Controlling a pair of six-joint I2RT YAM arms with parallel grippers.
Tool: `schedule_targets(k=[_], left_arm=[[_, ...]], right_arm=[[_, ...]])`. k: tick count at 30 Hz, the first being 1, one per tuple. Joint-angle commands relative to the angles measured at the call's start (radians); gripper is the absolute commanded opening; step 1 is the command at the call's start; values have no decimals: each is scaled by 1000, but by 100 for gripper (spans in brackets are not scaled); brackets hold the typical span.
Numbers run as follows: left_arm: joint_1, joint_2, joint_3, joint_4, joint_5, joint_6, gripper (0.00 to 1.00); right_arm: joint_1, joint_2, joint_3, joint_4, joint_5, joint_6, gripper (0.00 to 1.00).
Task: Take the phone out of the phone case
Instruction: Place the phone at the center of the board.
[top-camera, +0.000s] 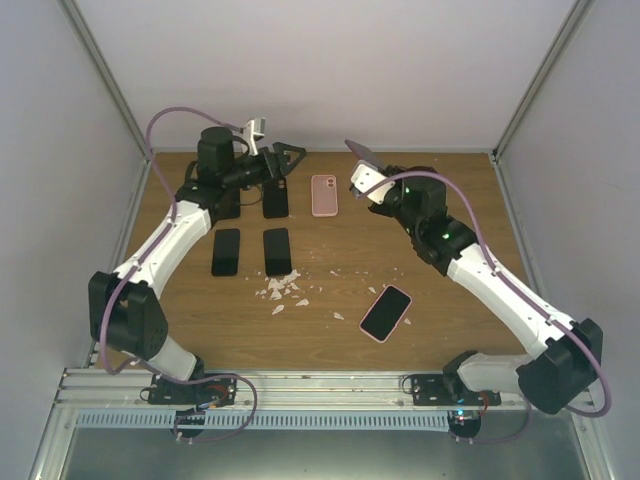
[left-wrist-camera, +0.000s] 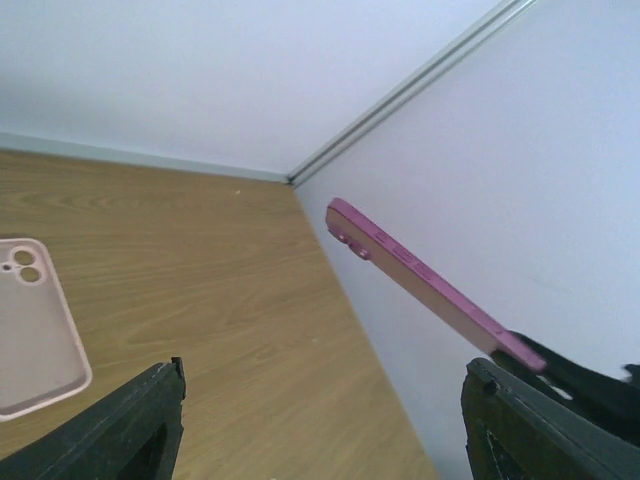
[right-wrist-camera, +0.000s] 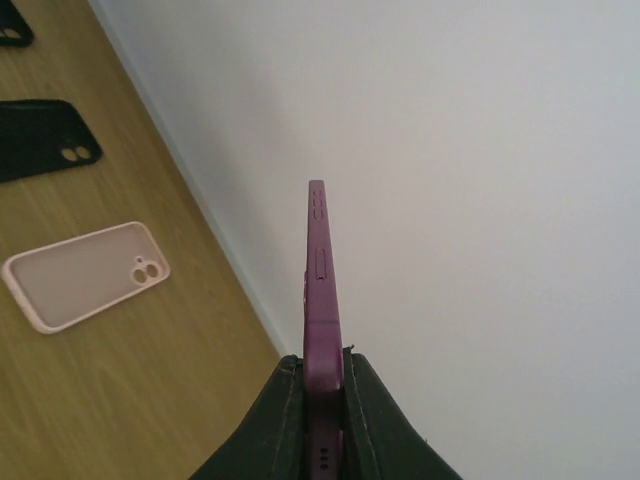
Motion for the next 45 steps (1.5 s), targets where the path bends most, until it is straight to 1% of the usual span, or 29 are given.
schedule_targets(k=[1,7,10,15,20,26,29,34,45], left_arm=[[41,-58,-52,155,134,-122,76],[77,-88,-111,253,224,-273,76],[77,-90,-129,272,254,-312,75],[74,-80,-155,332,306,-369,74],[51,-61,-151,363,313,-394,74],[-21,-26,-117,374,305,-383,71],[-42,-7,-104,380,302,-387,69],[-66,14,-77,386,295,-389,60],[-75,47,-81,421,267,-472,30]], right_arm=[[30,-66,-45,234,48,-152,0],[110,-96,-173,471,124,-374,1],[140,-84,-216,570,150,-468,0],[189,-48,-258,701,185,-580,0],[224,-29,-274,752,193,-627,1],[252,-10,-282,780,197,-655,1],[269,-7,-289,785,200,-666,1],[289,-6,-312,798,204,-682,0],[314,10,-330,830,215,-699,0]])
